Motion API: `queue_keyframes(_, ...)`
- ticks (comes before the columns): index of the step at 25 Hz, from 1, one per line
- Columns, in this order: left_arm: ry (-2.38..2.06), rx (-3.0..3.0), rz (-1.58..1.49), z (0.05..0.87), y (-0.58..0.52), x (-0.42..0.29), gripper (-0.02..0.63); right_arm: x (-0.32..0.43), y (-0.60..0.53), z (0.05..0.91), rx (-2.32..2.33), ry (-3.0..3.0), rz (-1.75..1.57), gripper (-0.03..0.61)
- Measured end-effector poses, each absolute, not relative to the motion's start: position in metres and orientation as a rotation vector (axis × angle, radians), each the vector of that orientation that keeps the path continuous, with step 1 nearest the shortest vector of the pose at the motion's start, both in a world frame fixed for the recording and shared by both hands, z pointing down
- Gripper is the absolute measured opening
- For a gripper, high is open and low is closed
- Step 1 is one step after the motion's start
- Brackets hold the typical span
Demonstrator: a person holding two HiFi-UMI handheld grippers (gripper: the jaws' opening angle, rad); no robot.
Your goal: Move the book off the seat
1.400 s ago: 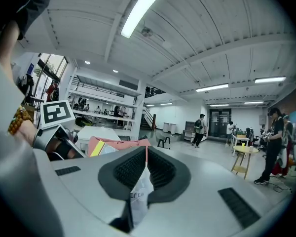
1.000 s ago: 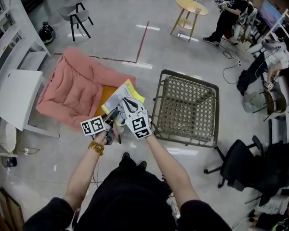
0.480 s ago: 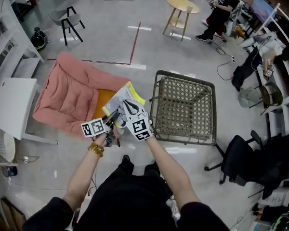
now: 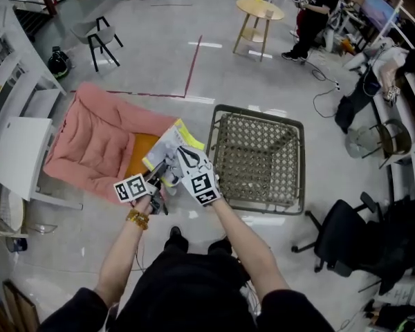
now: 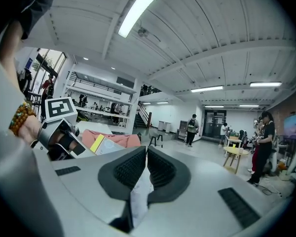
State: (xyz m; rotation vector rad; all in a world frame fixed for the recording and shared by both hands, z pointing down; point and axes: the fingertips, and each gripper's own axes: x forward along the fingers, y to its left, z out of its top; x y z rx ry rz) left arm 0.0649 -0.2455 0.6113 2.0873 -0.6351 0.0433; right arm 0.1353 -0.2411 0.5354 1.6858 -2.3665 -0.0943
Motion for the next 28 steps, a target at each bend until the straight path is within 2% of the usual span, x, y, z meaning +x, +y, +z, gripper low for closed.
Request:
queue_keyframes(12,-0.643,2.121,0.05,0.596,-0.188,0.177,0.072,0.248,-0.189,0.52,1.719,-2.414,-0.106,0.016)
queue_keyframes(20,-0.647,2.126,0.073,0.591,-0.172,0.218,0.074,0.305,-0.161,0.523,1.781,-2.392,-0.061,0.017)
queue_keyframes(28,-0.527,2.142,0.098,0.596,-0.178,0.244,0.073,0.329,-0.16,0.527,1.848,-2.28,-0.056,0.017)
